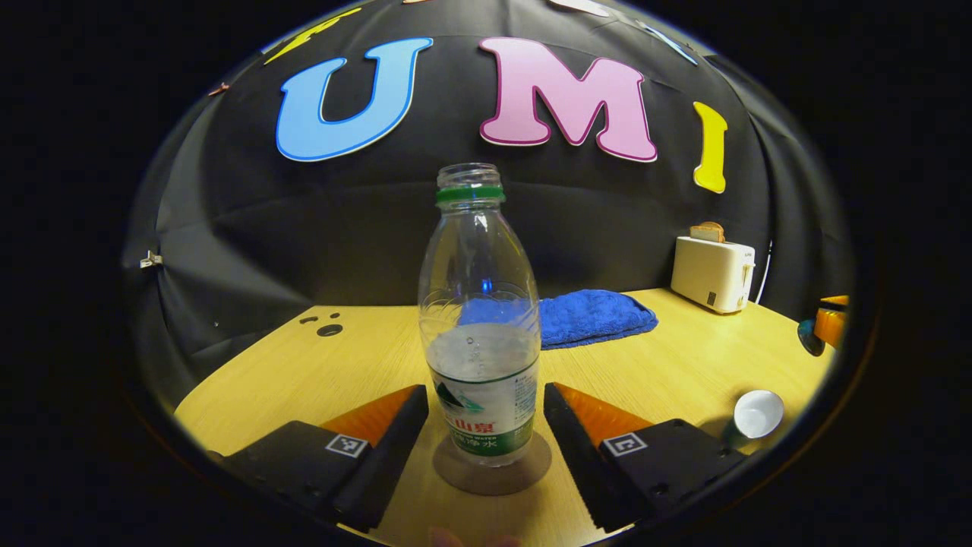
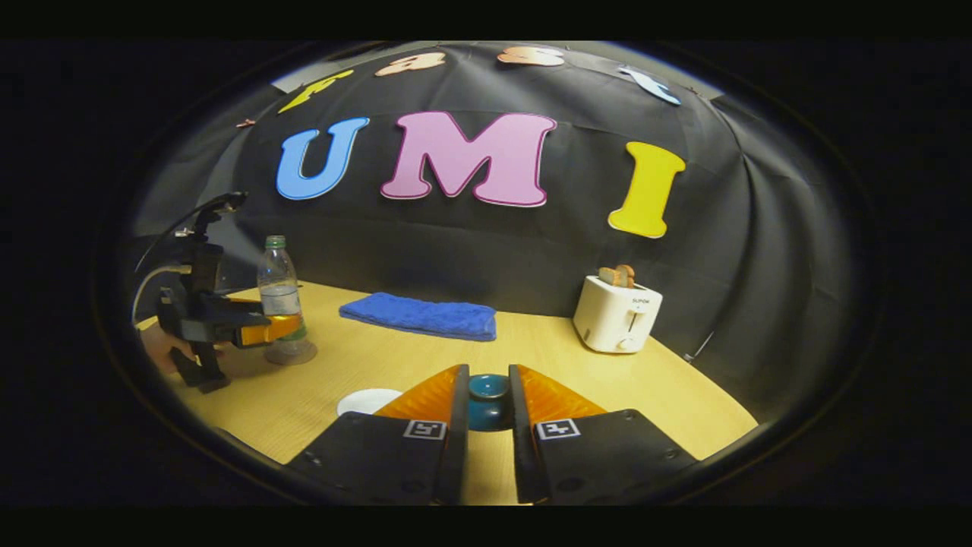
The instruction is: Open the teacup lid with one hand, grasp the water bottle and pour water into the teacup with the other hand; after pouring, place the water bottle on the coaster and then close the teacup lid.
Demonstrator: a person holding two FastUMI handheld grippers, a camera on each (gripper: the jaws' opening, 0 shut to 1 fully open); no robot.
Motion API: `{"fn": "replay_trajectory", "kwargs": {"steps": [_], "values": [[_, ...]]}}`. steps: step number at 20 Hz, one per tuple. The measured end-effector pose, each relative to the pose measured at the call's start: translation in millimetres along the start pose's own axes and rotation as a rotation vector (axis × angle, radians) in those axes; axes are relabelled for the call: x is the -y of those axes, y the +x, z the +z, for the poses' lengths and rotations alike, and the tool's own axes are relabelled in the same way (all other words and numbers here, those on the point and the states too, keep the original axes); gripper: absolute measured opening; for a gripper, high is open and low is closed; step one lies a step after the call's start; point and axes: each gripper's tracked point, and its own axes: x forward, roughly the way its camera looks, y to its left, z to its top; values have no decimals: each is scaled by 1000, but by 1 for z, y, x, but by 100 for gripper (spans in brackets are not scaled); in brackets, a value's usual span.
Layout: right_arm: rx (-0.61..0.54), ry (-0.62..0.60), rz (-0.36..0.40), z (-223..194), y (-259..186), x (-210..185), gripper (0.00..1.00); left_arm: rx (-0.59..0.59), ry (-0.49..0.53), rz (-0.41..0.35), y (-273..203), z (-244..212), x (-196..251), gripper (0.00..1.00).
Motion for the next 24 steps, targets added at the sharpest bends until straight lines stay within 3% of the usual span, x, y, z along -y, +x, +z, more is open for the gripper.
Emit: {"fn": "replay_trajectory", "kwargs": {"steps": [1, 2, 4, 6, 7, 9, 11, 12, 14, 17, 19, 22, 23, 24], "values": [[2, 6, 19, 0, 1, -8, 23, -3, -12, -5, -2, 0, 2, 96], [-1, 17, 36, -2, 2, -15, 33, -7, -19, -7, -7, -3, 1, 96], [-12, 49, 78, -7, 4, -33, 28, -7, -11, -5, -18, -5, -5, 96], [-23, 63, 113, -13, 6, -50, 28, -7, -3, -5, -31, -7, -9, 96], [-31, 65, 130, -18, 8, -58, 33, -11, -2, -4, -37, -9, -10, 96], [-54, 66, 155, -29, 9, -70, 24, -19, 3, 2, -52, -13, -16, 97], [-69, 72, 169, -36, 11, -76, 29, -28, 7, 9, -65, -18, -18, 96], [-75, 77, 176, -39, 12, -79, 24, -32, 8, 10, -70, -20, -19, 96], [-88, 90, 185, -44, 15, -81, 29, -39, 11, 11, -79, -23, -21, 96], [-108, 98, 190, -52, 20, -84, 24, -47, 16, 22, -85, -29, -26, 96], [-105, 90, 191, -53, 20, -86, 34, -54, 9, 29, -86, -32, -28, 97], [-105, 79, 190, -54, 20, -87, 25, -57, 6, 38, -87, -33, -32, 96], [-106, 83, 192, -55, 21, -88, 32, -59, 9, 41, -88, -33, -32, 96], [-113, 90, 194, -56, 21, -89, 32, -59, 11, 42, -89, -32, -32, 96]]}}
